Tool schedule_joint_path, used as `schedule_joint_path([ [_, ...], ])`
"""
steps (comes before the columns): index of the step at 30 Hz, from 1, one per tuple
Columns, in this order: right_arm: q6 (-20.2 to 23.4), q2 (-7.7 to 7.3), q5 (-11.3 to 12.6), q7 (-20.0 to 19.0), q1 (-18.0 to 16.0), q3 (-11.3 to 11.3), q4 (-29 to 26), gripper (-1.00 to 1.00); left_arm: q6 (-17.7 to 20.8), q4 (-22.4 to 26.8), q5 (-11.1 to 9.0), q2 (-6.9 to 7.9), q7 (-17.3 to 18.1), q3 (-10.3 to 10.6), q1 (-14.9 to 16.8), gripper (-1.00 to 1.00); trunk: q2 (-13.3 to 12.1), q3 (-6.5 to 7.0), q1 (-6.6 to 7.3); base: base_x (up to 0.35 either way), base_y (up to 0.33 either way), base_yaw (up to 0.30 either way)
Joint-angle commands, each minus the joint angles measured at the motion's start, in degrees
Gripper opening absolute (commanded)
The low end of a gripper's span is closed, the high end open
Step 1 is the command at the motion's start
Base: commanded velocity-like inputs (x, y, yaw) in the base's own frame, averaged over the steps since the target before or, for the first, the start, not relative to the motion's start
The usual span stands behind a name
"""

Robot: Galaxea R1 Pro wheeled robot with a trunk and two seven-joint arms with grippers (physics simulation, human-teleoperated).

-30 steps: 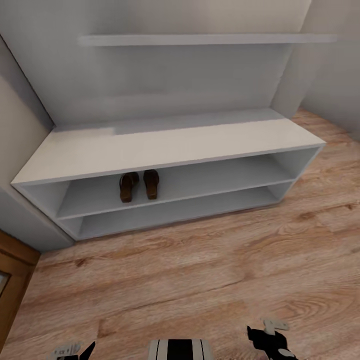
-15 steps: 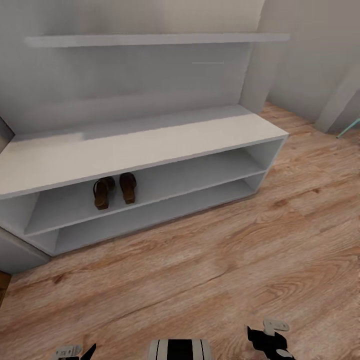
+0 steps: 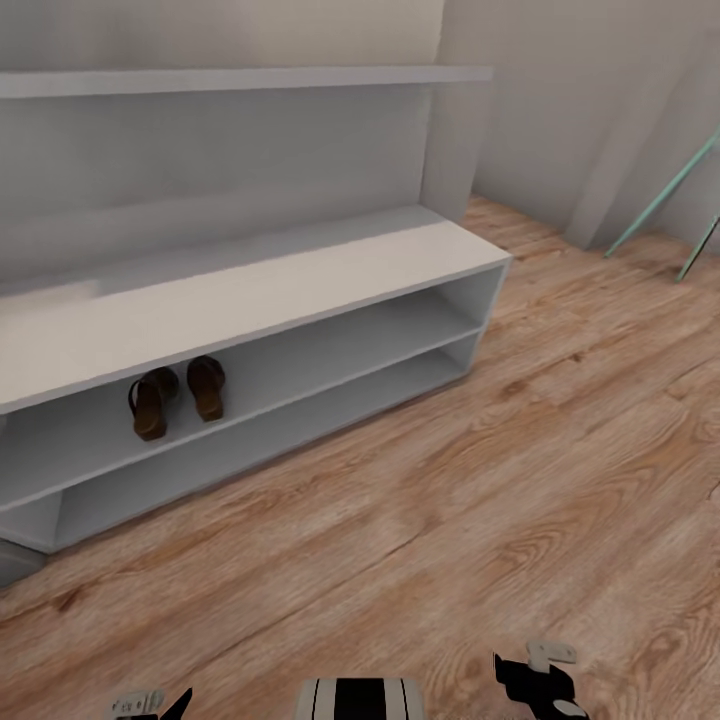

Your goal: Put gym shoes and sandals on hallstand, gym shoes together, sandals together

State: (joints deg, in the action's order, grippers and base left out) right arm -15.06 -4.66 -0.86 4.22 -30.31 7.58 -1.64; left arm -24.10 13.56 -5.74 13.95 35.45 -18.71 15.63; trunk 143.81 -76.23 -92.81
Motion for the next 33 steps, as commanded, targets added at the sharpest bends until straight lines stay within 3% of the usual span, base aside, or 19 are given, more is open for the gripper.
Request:
schedule_joint_path([
  [1,-0.4,0.01,-0.1,0.0,0.0,0.3,0.1,1.00,0.1,-0.1,-0.6,0.02,0.4,0.0,0.0,1.00,0.0,-0.04,0.01,0.000,0.000,-0.288],
  [4,-1.6,-0.04,-0.1,0.0,0.3,0.3,0.1,1.00,0.1,-0.1,-0.6,0.02,0.4,0.0,0.0,1.00,0.0,-0.04,0.01,0.000,0.000,-0.288],
  [6,-7.2,-0.07,-0.1,0.0,1.1,0.3,0.1,1.00,0.0,0.0,-0.6,0.02,0.4,0.0,0.0,1.00,0.0,-0.04,0.01,0.000,0.000,-0.288],
  [13,-12.8,-0.08,-0.2,0.0,2.4,0.3,0.1,1.00,0.0,0.0,-0.6,0.02,0.4,0.0,0.0,1.00,0.0,-0.04,0.01,0.000,0.000,-0.288],
  [33,-13.9,0.02,-0.2,0.1,2.6,0.3,0.2,1.00,0.0,-0.1,-0.6,0.02,0.3,0.0,0.0,1.00,0.0,-0.04,0.01,0.000,0.000,-0.288],
])
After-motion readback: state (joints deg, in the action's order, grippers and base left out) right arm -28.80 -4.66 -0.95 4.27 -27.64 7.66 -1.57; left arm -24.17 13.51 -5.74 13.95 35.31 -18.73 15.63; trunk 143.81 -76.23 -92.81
